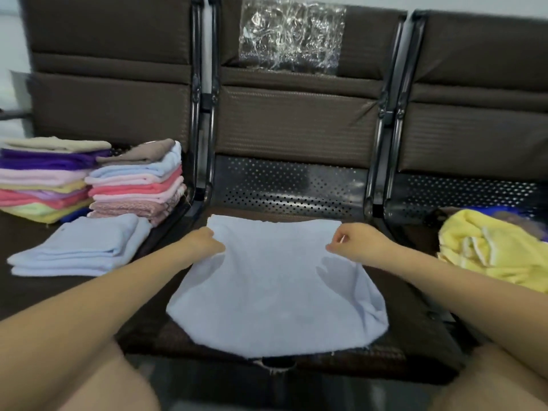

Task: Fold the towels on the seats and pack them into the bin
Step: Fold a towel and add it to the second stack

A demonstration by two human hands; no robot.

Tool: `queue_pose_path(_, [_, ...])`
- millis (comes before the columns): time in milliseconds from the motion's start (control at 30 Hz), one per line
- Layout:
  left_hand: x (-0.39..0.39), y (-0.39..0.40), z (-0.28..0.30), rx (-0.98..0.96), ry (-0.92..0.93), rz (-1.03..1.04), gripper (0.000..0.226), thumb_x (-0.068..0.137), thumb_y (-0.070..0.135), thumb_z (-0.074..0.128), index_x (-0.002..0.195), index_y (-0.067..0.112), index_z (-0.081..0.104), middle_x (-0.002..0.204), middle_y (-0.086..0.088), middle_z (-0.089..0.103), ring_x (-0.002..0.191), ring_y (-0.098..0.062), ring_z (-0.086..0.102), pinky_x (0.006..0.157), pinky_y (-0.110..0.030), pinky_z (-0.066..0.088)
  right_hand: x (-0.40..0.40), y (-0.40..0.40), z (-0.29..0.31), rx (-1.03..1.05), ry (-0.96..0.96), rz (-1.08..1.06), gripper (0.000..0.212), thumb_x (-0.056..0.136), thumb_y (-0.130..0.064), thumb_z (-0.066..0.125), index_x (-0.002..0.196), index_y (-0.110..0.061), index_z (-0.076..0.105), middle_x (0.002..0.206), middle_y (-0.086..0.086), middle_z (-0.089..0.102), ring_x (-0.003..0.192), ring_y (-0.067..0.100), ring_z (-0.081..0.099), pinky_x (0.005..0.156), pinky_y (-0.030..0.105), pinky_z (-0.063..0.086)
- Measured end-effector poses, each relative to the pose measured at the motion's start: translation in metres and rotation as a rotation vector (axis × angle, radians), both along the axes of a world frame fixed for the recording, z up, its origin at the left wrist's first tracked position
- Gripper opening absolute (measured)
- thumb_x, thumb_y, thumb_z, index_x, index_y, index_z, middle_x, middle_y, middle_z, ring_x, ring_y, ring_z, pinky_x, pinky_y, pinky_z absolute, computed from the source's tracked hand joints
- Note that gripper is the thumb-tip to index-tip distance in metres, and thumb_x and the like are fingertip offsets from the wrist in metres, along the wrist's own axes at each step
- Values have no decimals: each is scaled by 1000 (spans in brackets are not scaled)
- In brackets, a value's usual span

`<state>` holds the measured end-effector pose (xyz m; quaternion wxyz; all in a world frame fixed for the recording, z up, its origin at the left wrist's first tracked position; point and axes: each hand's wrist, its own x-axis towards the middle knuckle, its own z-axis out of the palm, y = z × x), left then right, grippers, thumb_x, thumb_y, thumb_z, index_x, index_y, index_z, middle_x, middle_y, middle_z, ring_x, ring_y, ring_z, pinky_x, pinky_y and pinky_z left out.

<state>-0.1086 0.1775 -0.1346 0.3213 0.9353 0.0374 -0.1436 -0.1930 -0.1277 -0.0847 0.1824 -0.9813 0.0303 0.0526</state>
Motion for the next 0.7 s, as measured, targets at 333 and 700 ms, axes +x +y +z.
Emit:
queue_pose_path(333, [-103,35,8,7,-92,-113,69,86,32,68,146,21,35,146,-5,42,127,-21,45,93,-25,36,-93,-25,-17,78,203,-27,42,84,-26,71,122,-14,57,92,-5,53,81,9,52,64,17,41])
queue_pose_path(700, [-144,61,14,-271,-129,-28,56,95,17,57,146,21,36,116,-6,60,101,-18,57,86,-24,39,-121,-57,-11,358,194,-244,28,90,-12,63,63,-7,57,44,-2,53,33,4,44,37,16,28])
